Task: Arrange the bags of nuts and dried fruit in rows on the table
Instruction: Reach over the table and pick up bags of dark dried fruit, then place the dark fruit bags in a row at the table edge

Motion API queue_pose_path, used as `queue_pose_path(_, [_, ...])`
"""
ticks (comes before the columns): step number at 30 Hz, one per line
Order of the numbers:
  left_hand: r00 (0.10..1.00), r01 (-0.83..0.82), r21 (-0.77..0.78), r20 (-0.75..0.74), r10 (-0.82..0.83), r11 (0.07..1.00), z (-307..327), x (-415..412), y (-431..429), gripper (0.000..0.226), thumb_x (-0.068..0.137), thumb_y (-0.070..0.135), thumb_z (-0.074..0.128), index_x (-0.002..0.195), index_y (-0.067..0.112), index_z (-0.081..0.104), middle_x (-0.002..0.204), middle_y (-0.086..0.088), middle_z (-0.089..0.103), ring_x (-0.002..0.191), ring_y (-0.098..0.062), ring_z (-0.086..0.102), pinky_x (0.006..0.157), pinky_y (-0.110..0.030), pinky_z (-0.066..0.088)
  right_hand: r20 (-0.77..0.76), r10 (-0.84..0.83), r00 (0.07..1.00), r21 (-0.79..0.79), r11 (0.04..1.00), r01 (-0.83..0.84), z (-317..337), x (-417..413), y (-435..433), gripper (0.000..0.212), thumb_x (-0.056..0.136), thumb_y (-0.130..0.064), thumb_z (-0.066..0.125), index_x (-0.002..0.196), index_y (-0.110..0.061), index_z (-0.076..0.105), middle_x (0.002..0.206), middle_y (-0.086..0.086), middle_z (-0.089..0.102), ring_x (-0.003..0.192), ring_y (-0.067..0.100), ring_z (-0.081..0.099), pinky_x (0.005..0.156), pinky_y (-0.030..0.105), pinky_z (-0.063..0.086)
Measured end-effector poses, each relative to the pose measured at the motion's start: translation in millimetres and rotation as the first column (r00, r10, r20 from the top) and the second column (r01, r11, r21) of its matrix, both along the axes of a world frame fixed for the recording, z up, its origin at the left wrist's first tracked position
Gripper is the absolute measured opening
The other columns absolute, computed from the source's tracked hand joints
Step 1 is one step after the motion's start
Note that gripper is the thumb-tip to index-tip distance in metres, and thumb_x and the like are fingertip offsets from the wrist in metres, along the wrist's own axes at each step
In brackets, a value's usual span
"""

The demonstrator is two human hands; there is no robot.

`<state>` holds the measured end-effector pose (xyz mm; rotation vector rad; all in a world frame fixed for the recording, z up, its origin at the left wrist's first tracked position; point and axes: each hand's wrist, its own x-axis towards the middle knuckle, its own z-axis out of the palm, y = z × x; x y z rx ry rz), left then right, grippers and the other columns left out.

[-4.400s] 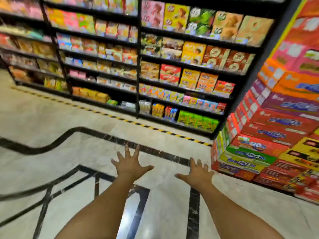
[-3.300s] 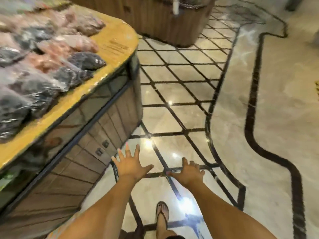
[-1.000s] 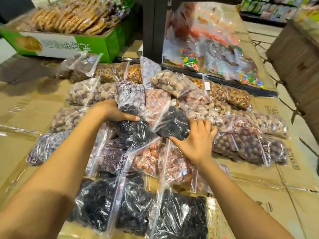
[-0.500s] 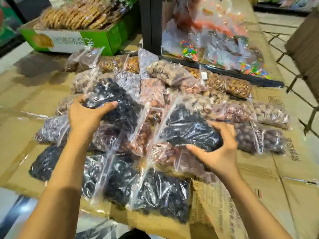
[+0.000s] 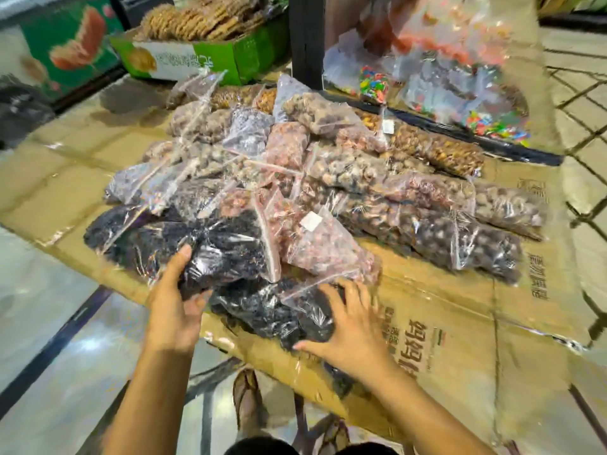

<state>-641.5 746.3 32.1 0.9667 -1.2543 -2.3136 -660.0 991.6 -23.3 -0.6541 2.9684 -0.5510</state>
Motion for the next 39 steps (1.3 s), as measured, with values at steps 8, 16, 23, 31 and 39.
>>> queue_pose_path(8, [0.995,-0.090,-0.028,0.048,0.091,0.996,5,34,1,0.028,0.083,0.031,0.071,0.109,0.020,0.070,0.117,0.003,0.069,0.102,-0.018,0.066,0.076,-0.030,0.054,0.261,-0.285,0.922,-0.110,0.940,0.322,4,10,2,0.126,0.062,-0.072,0.069,0.152,-0.016,0.000,0.155,0.013,0.021,0.129,0.032,0.044,0.099,0.037,0.045])
queue_pose_path(16, [0.992,-0.119,-0.019,-0.044,0.118,0.993,25,41,3,0.032,0.082,0.027,0.073,0.112,0.019,0.063,0.124,-0.007,0.066,0.101,-0.016,0.069,0.068,-0.026,0.059,0.179,0.235,0.956,-0.074,0.972,-0.225,7,-1,9,0.115,0.065,-0.078,0.057,0.150,-0.033,-0.007,0.135,-0.001,0.038,0.124,0.017,0.038,0.108,0.036,0.034])
queue_pose_path(23, [0.999,-0.044,0.046,-0.004,0.044,0.998,32,48,26,0.045,0.071,0.034,0.077,0.112,0.021,0.065,0.126,-0.004,0.066,0.115,-0.021,0.061,0.086,-0.032,0.050,0.398,0.153,0.904,-0.181,0.980,-0.086,29,-7,12,0.130,0.047,-0.086,0.064,0.149,-0.043,-0.004,0.156,-0.012,0.006,0.144,0.014,0.008,0.117,0.047,0.020])
queue_pose_path(31, [0.971,0.218,0.470,-0.013,-0.240,0.855,56,49,109,0.028,0.081,0.031,0.067,0.096,0.007,0.071,0.079,-0.010,0.075,0.050,-0.016,0.066,0.041,-0.020,0.051,0.435,0.243,0.867,-0.820,0.504,0.270,78,21,-18,0.135,0.030,-0.070,0.084,0.142,-0.034,0.020,0.140,-0.006,0.046,0.127,-0.002,0.045,0.109,0.035,0.039])
queue_pose_path(39, [0.655,0.756,-0.437,0.510,-0.558,0.487,43,38,139,0.075,0.069,0.081,0.038,0.102,0.020,0.068,0.093,0.002,0.069,0.088,-0.019,0.067,0.063,-0.024,0.047,0.315,-0.150,0.937,-0.896,0.279,0.346,89,30,36,0.100,0.035,-0.056,0.082,0.123,-0.027,0.043,0.115,-0.010,0.059,0.101,-0.010,0.057,0.085,0.008,0.047])
